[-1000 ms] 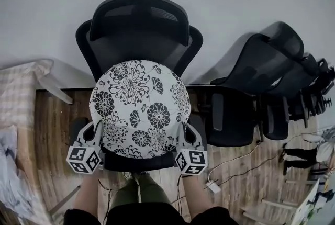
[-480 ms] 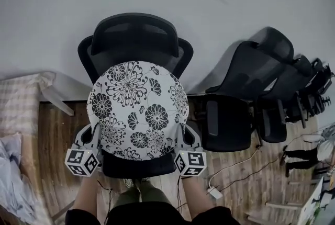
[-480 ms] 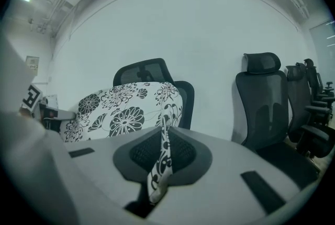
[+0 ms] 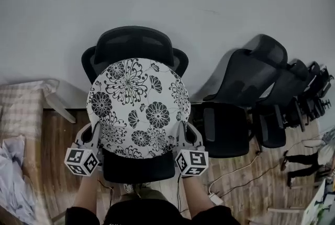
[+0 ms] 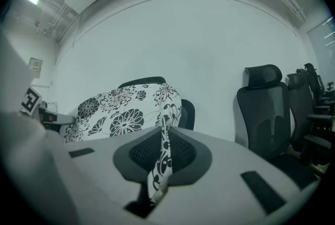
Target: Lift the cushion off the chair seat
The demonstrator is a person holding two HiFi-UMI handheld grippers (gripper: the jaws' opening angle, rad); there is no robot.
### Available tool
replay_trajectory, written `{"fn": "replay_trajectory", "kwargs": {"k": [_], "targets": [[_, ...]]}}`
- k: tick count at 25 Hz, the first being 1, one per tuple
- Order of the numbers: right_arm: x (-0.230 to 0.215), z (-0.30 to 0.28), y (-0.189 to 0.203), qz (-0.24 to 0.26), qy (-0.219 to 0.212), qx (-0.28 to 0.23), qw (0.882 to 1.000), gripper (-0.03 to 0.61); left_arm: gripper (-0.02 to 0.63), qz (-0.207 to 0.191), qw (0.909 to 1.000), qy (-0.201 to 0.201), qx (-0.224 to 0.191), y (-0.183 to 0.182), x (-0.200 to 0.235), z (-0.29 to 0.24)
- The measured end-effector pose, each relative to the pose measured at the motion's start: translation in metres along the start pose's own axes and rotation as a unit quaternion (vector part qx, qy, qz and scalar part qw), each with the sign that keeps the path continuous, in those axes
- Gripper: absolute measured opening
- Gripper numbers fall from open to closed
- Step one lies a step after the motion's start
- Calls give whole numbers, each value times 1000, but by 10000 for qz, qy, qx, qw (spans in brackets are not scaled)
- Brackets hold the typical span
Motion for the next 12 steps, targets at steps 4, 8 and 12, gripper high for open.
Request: {"fn": "replay_trajectory", "kwargs": {"k": [4,8,12], "targets": [[-1,-1,3,79,-31,-139,9999,32,41,-53,9999,17,-147,4,1,-1],[-2,-3,9,154,-47,-219,9996,32,41,-102,9996,46,-261,10,3,-4],[-3,-6,14,205,-65,-325,9992,32,41,-139,9992,65,-377,16,6,-7]]}}
Point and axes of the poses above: the fingertips, and each gripper's own axes: z backward along the fingers, x to its left, y out of its underside, the point moved 10 cm from there along z, backward along the fingers, and after that the axes turned 1 degree about x, right-handed, at the moved point
